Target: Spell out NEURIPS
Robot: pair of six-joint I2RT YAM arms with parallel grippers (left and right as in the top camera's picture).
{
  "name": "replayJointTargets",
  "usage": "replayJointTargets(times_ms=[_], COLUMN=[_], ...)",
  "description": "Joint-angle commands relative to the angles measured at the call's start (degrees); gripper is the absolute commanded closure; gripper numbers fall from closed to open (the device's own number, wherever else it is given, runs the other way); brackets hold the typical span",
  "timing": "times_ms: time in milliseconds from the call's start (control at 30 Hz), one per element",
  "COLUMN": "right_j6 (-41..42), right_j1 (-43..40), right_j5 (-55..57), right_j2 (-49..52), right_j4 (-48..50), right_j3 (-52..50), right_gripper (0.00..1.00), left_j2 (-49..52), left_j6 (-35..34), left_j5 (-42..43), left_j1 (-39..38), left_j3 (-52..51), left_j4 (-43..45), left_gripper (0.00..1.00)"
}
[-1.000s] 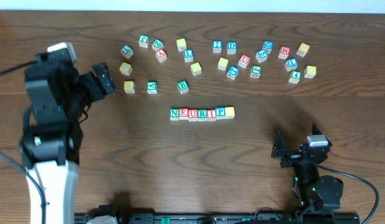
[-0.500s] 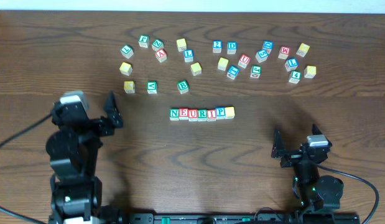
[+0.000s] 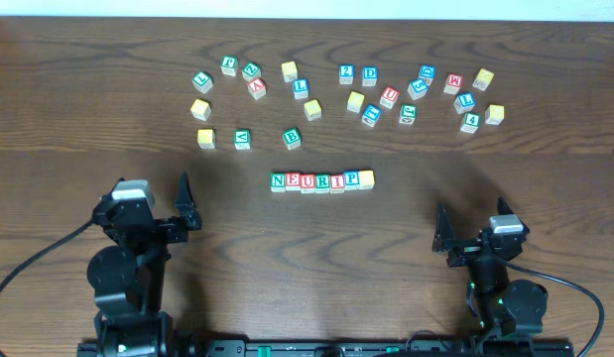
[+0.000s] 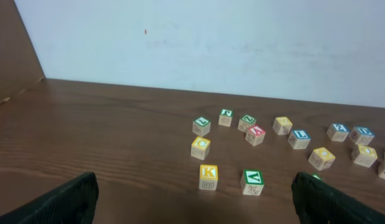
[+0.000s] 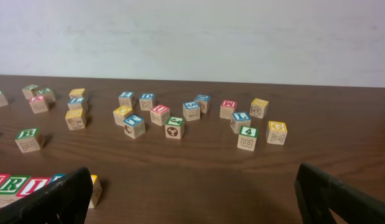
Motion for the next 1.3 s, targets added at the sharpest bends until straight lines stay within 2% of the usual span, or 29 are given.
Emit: replayJointTargets(times_ms=[0,300,667,700,833,1267], right_j6=[0.8,0.8,0.8,0.8,0.8,0.8], right_j1=[-0.2,-0.2,-0.2,-0.2,-0.2,-0.2], right_j5=[-0.5,-0.5,-0.5,-0.5,-0.5,-0.5], right_j2=[-0.4,-0.4,-0.4,-0.4,-0.4,-0.4], right_j4=[-0.1,-0.1,-0.1,-0.1,-0.1,-0.1], right_j3=[-0.1,-0.1,-0.1,-0.1,-0.1,-0.1], right_gripper=[0.01,0.01,0.01,0.01,0.01,0.01], left_j2=[-3.2,-11.0,-21.2,-21.8,-21.8,-21.6], left_j6=[1.7,5.9,6.1,6.1,6.1,6.1], left_j5=[-1.1,-2.2,-2.1,-2.1,-2.4,-2.4], left_j1=[0.2,0.1,0.1,0.1,0.1,-0.3], left_j3=[-3.0,-10.4,-18.3,-18.3,-18.3,-18.3], left_j4=[1.0,2.7,2.5,0.3,-3.6,-3.5], left_gripper=[0.02,0.02,0.02,0.02,0.03,0.02])
